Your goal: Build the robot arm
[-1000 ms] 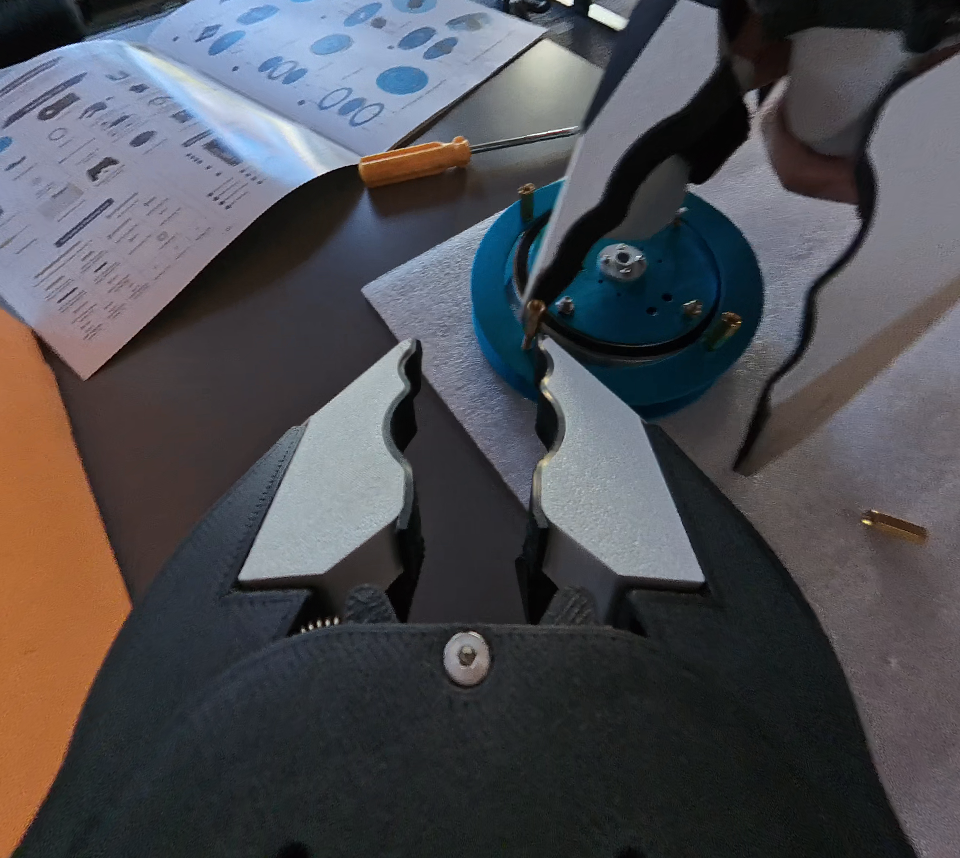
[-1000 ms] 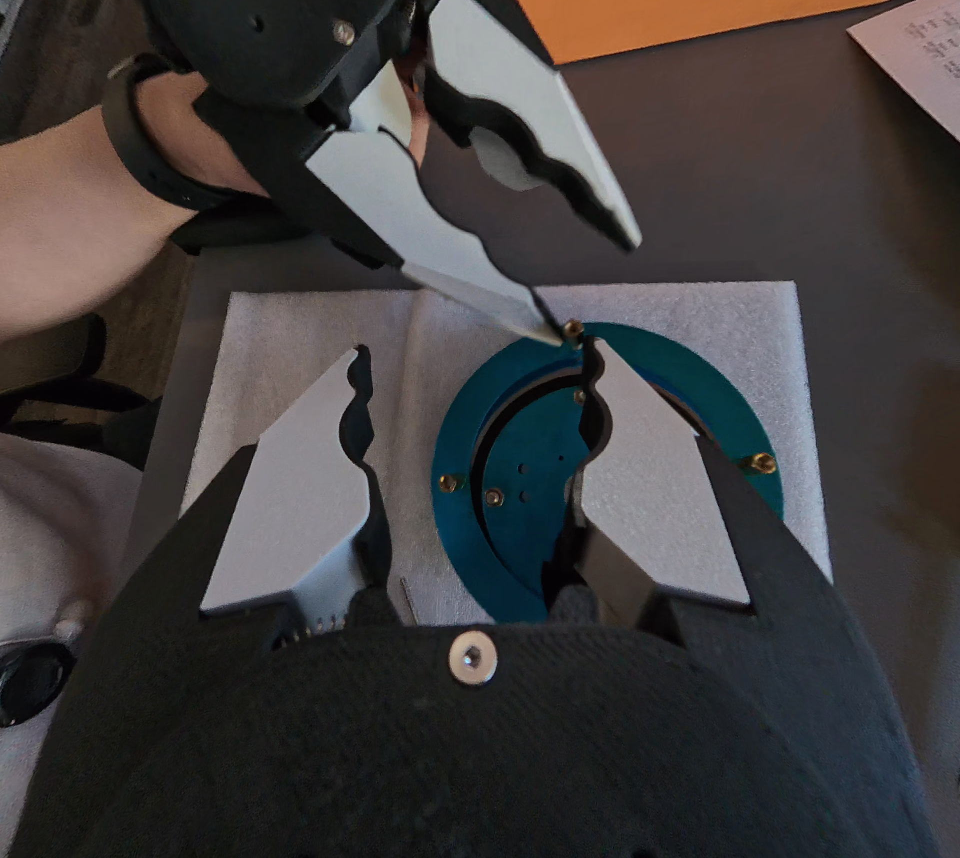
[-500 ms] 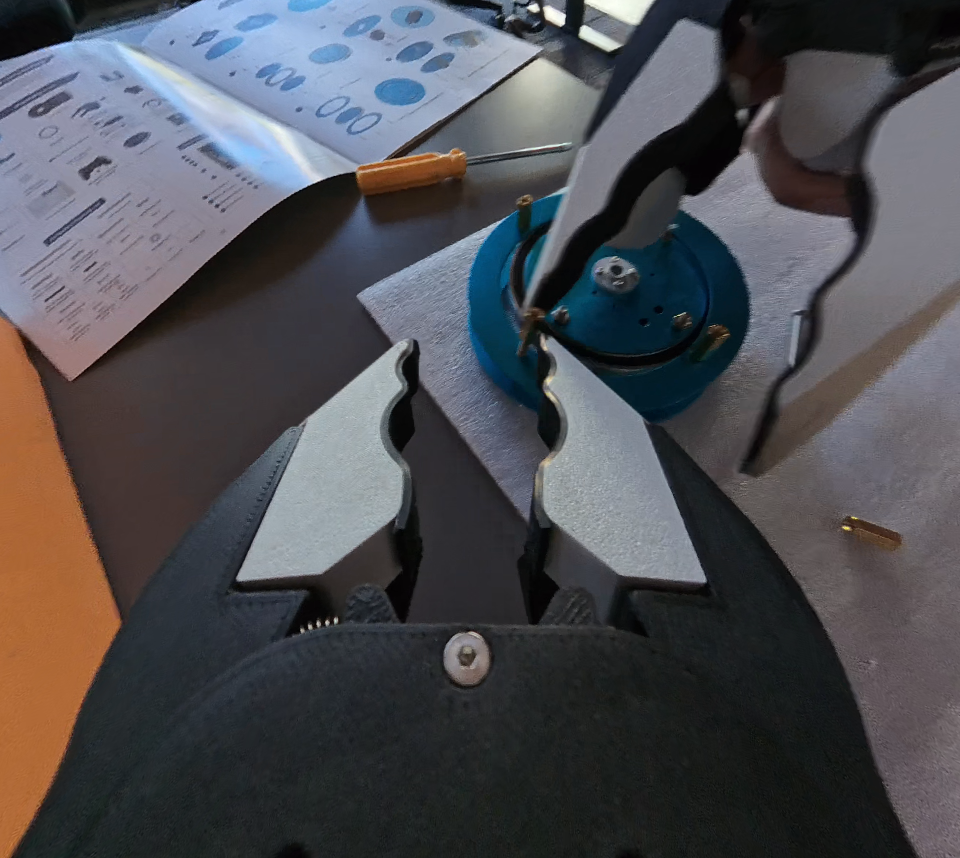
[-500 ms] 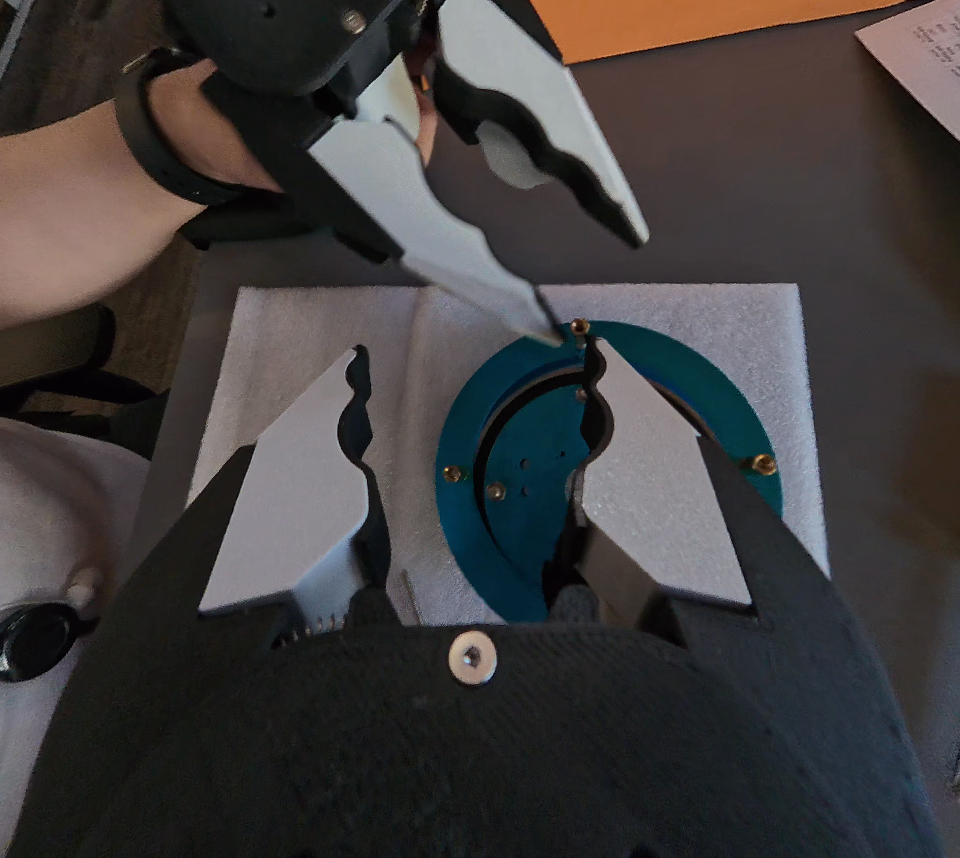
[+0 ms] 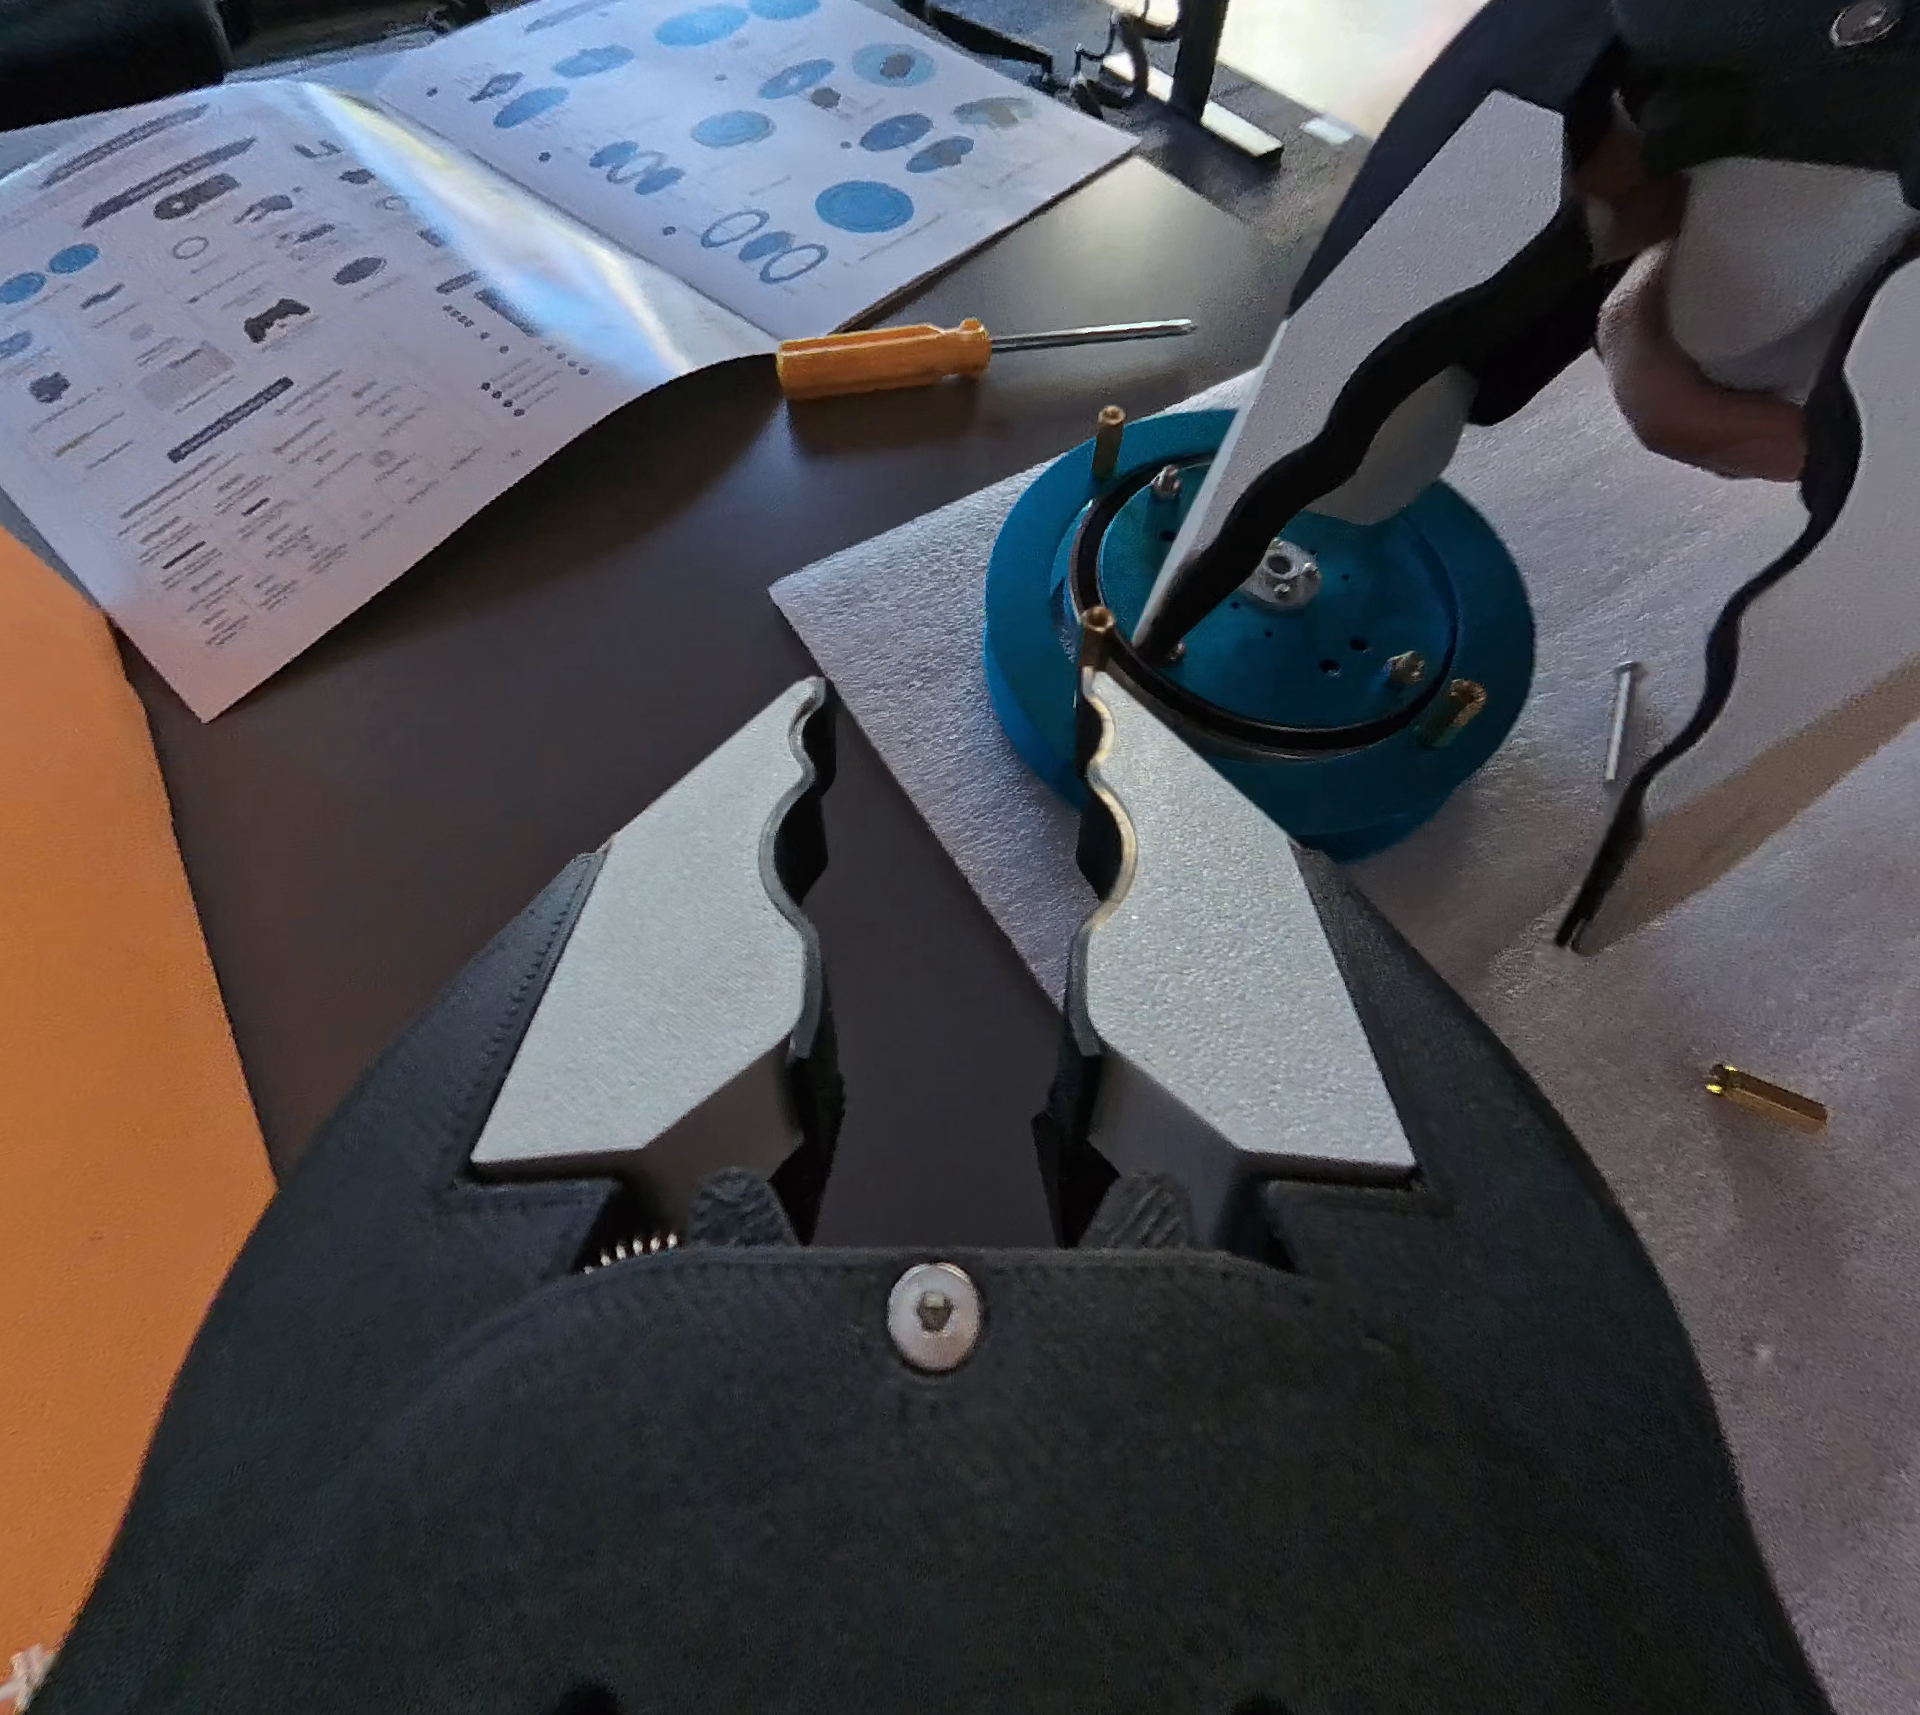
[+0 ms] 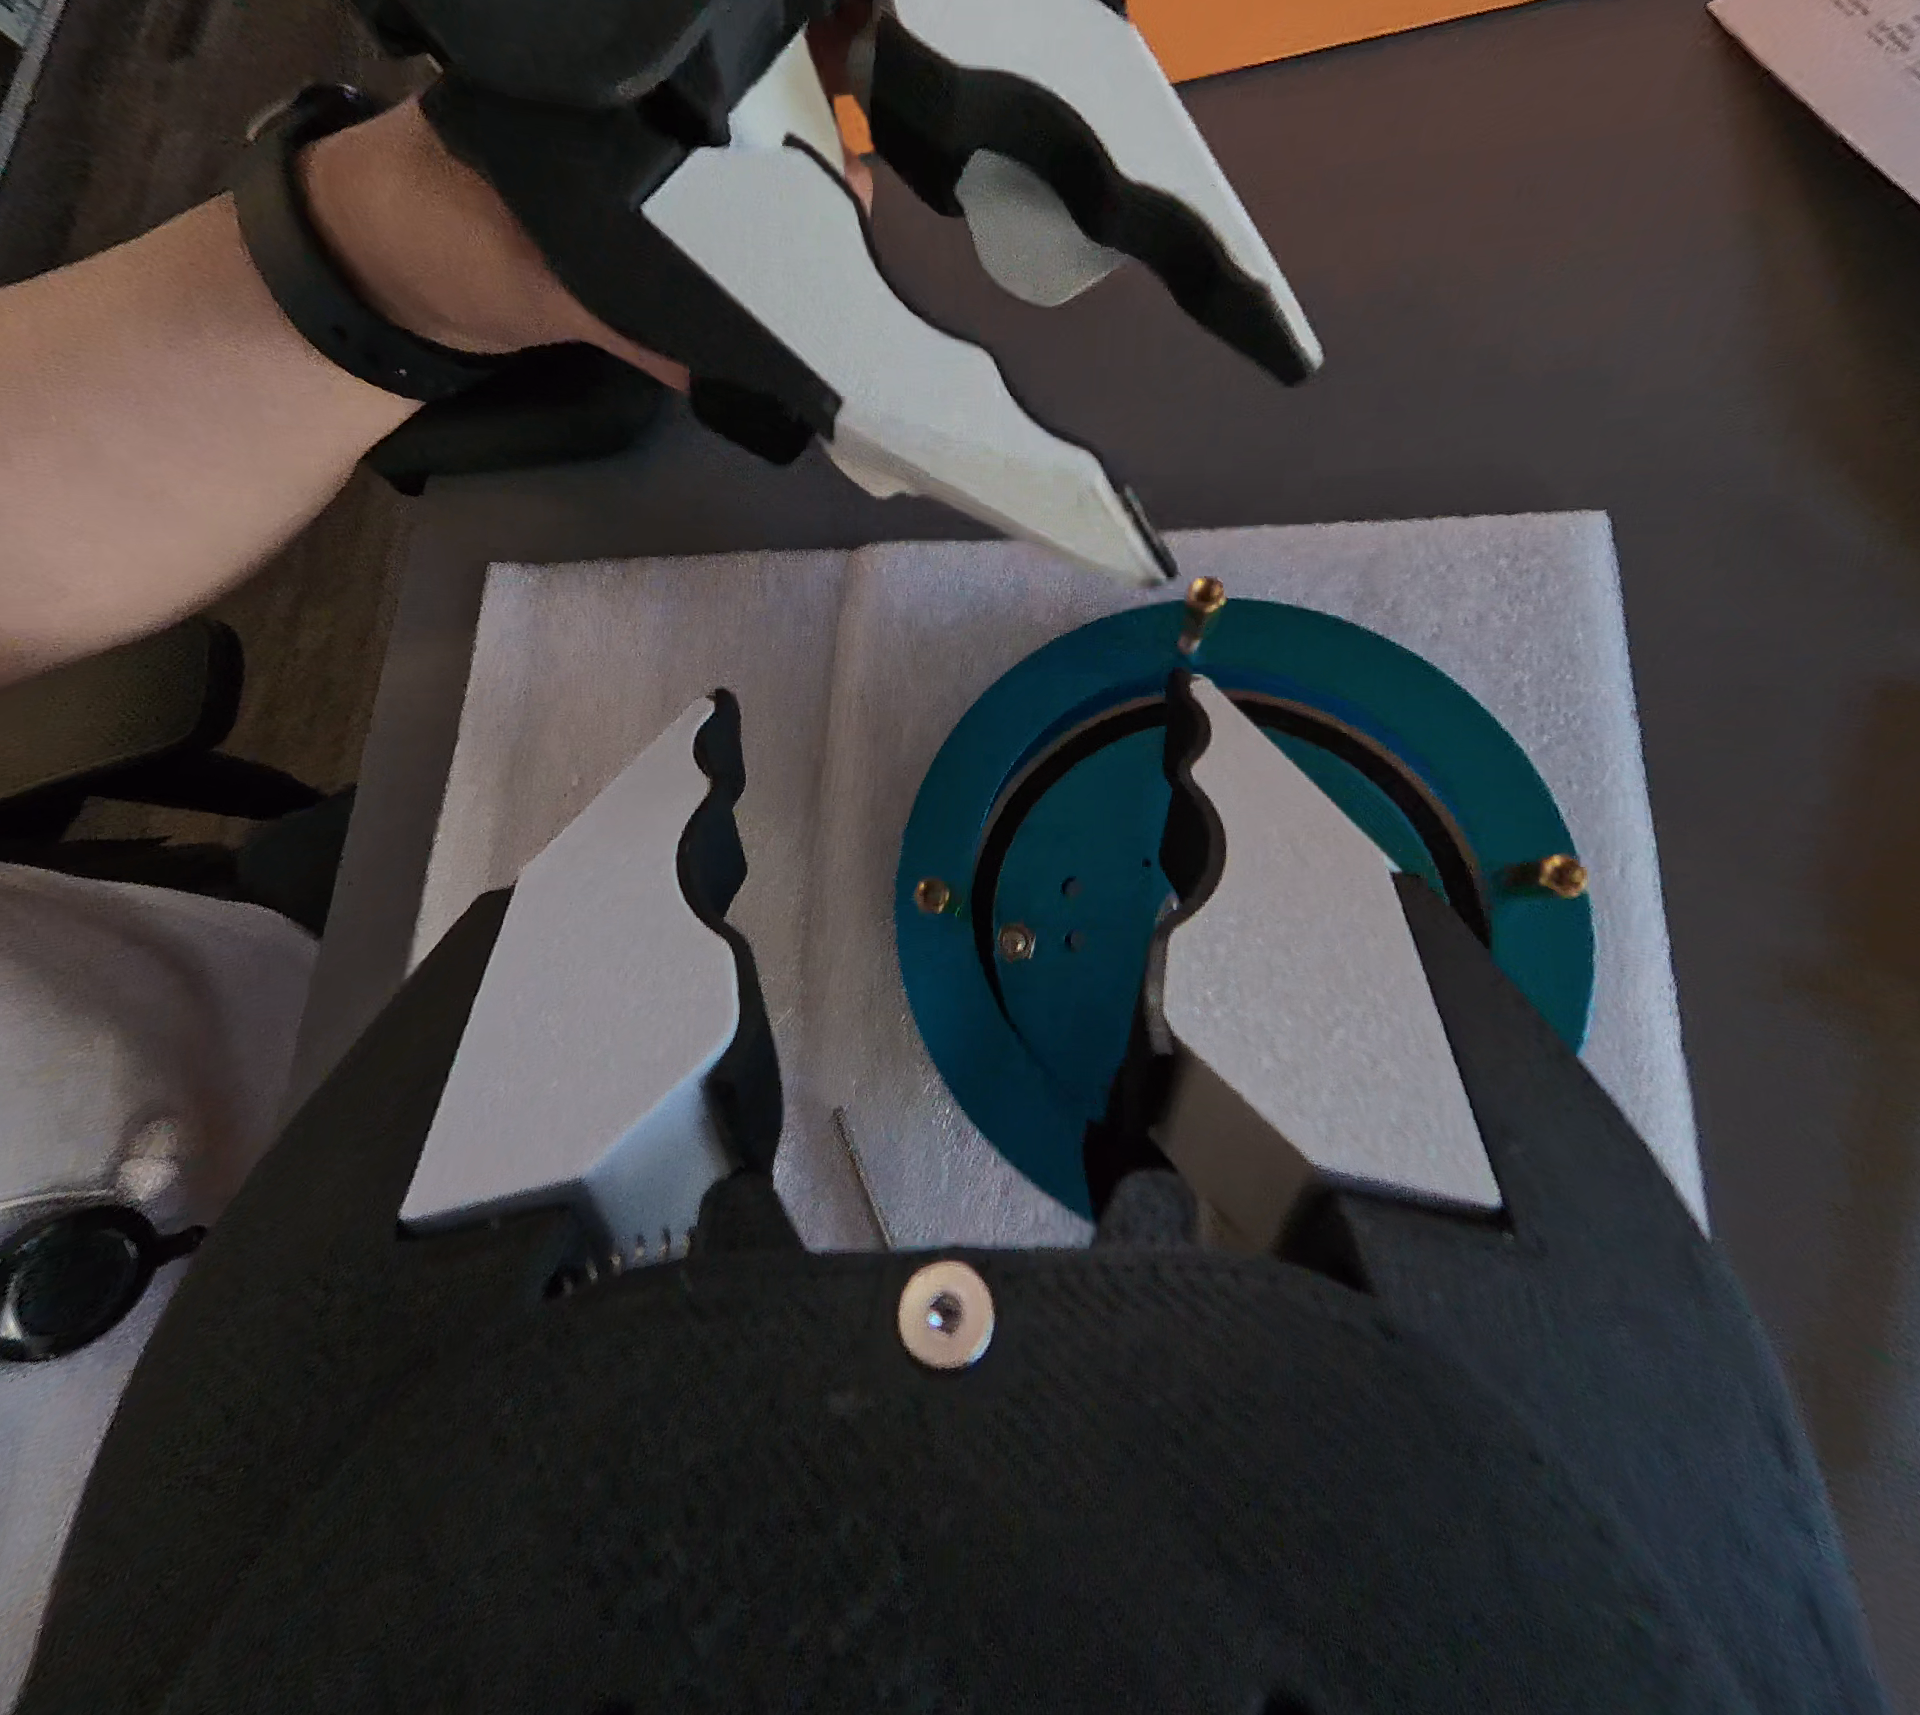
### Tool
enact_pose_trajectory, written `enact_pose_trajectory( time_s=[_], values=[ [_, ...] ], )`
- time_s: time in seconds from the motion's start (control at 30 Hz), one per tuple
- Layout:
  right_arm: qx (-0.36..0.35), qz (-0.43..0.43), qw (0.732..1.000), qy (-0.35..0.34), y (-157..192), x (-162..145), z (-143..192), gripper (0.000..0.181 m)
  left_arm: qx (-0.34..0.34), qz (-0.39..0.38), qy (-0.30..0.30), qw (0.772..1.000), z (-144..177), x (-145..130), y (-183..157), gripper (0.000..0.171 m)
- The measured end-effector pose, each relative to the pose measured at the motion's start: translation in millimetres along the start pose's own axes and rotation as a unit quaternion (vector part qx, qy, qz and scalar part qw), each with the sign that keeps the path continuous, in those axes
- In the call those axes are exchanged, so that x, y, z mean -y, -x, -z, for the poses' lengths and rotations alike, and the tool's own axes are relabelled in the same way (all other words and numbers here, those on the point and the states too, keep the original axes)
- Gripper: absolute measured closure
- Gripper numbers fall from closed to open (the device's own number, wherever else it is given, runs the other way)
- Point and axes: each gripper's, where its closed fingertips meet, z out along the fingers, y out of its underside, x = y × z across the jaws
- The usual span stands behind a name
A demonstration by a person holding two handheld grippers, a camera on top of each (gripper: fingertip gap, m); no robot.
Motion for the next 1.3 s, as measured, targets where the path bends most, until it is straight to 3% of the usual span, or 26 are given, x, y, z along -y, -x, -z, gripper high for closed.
enact_pose_trajectory(
  time_s=[0.17, 0.4, 0.63, 0.8, 0.97, 1.1, 1.2, 1.3],
  values=[
    [-0.004, -0.014, 0.999, -0.031, -7.3, 7.8, 5.7, 0.1, -0.042, -0.017, -0.014, 0.999, 1.2, 5.8, -15.8, 0.124],
    [0.005, 0.005, 1.0, 0.007, -2.9, -2.2, -7.8, 0.101, 0.009, -0.019, 0.016, 1.0, -1.6, -5.2, 0.7, 0.129],
    [-0.004, -0.002, 0.999, -0.039, -8.8, 14.7, -2.4, 0.102, -0.021, -0.026, -0.009, 0.999, 0.8, 5.3, -9.4, 0.124],
    [0.01, -0.006, 1.0, -0.007, -0.6, 2.3, -1.4, 0.101, 0.03, -0.017, 0.019, 0.999, 1.5, -5.0, 11.2, 0.125],
    [-0.009, -0.007, 0.999, -0.039, -6.8, 14.0, 5.2, 0.101, -0.016, 0.005, -0.03, 0.999, 12.6, 14.5, -5.3, 0.125],
    [0.015, -0.012, 1.0, -0.007, -7.8, 9.2, -7.3, 0.099, -0.035, -0.043, 0.029, 0.998, 0.2, -1.8, -13.5, 0.118],
    [0.02, -0.003, 1.0, -0.01, 1.2, 1.7, -0.8, 0.101, 0.013, -0.036, 0.028, 0.999, -0.9, 0.4, 4.2, 0.126],
    [-0.003, 0.002, 0.999, -0.035, 0.6, 3.2, 13.6, 0.103, 0.012, -0.024, 0.037, 0.999, 7.3, -3.3, 8.5, 0.122]
  ],
)
